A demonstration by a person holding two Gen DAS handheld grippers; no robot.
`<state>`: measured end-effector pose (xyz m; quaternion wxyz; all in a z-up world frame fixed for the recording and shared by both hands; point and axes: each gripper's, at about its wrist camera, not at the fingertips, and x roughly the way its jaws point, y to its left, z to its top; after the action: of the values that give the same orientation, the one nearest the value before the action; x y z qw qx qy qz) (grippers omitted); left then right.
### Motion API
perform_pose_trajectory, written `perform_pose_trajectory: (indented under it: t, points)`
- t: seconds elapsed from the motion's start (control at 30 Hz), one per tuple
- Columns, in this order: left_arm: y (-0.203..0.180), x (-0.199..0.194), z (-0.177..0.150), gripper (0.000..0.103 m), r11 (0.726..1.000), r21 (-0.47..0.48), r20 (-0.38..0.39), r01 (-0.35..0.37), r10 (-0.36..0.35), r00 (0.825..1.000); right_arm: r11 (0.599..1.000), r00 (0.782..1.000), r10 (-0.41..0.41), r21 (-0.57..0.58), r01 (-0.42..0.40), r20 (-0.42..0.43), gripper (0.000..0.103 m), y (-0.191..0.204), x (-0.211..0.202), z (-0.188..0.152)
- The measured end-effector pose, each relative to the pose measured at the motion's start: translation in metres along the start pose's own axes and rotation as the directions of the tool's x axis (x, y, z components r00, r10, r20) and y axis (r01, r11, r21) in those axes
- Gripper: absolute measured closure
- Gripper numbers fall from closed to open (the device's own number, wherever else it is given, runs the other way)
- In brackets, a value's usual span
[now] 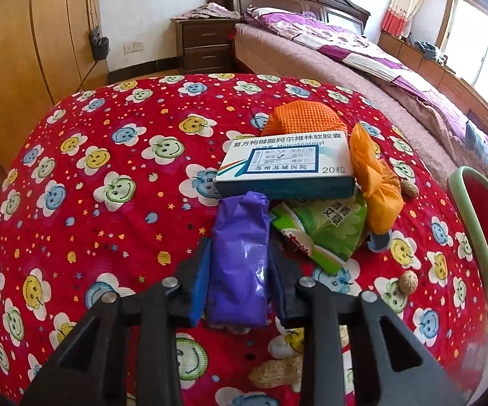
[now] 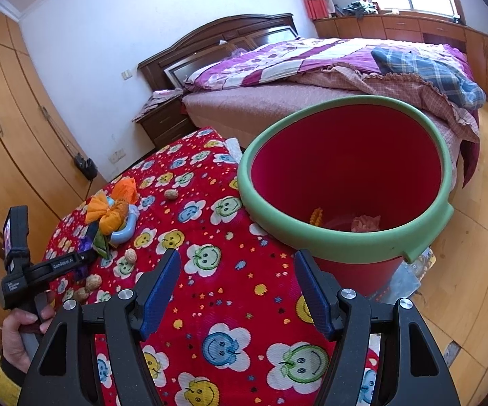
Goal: Collect trash
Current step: 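Grasp the purple packet with the left tool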
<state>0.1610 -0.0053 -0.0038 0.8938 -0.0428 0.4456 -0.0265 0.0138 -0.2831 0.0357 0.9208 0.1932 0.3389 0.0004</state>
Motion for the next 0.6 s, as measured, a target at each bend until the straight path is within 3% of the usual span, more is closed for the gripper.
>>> perform_pose_trajectory:
  t: [0.27,0.6]
  points:
    - [0.018,-0.023,0.002,0.072,0.999,-0.008,0.037,0.040,-0.040,0.999,0.997,0.999,0.030,-0.071,-0.031,-0.014,0.032,0.029,0.006,0.006]
    - [0.058,-0.029,0.035,0.072,0.998,-0.055,0.104,-0.006,0.012,0.995,0.989,0.992,0.096,-0.110,-0.104,-0.080,0.032,0.081,0.039,0.024]
